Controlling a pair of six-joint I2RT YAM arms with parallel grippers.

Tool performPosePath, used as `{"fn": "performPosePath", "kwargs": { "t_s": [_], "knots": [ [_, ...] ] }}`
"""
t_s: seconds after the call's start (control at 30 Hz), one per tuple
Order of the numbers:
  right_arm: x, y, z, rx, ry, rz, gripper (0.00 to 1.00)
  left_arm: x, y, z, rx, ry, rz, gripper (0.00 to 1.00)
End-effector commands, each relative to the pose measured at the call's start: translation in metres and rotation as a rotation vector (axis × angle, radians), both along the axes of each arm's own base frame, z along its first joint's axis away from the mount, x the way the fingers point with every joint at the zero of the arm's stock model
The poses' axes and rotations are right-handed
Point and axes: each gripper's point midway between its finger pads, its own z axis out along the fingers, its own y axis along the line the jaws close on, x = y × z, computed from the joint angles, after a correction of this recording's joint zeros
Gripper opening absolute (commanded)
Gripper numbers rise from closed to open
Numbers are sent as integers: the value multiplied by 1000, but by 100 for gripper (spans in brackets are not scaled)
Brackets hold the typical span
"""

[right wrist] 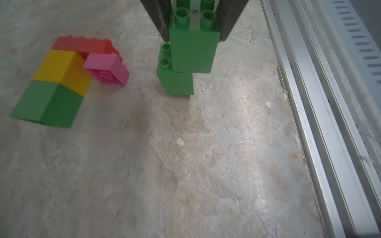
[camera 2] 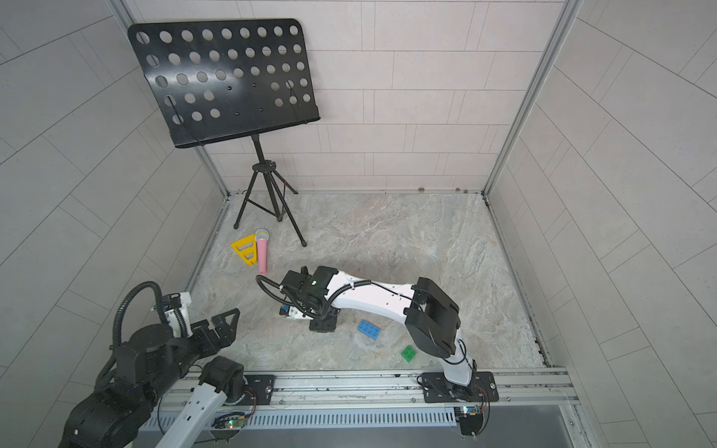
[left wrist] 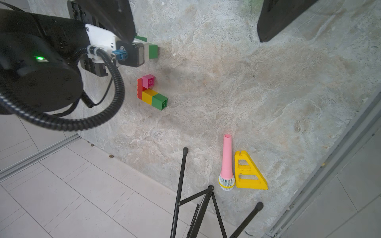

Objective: Assemble the letter r with lego
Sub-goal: Assemble the lego brick with the lego brick.

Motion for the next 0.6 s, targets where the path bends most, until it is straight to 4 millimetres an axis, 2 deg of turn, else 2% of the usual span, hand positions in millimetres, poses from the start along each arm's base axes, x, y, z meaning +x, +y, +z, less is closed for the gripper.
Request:
{"fn": "performPosePath", "kwargs": {
  "t_s": [0.0,0.13,0.3,0.43,0.57],
  "knots": [
    [7,-12,22,87,-49,-88,0,8,-25,-20,-110,80,-55,99],
    [0,-37,30,139,-12,-160,0,21,-74,-33,-271,125,-243,100],
    [-2,-67,52,211,-25,-231,0,35,-115,-35,-376,200,-421,100],
    [-10,-73,78,296,-26,-231,0,38,-151,-38,-424,252,-605,100],
    [-17,-75,102,365,-25,-206,0,30,-191,-27,-419,239,-844,100]
  ]
}}
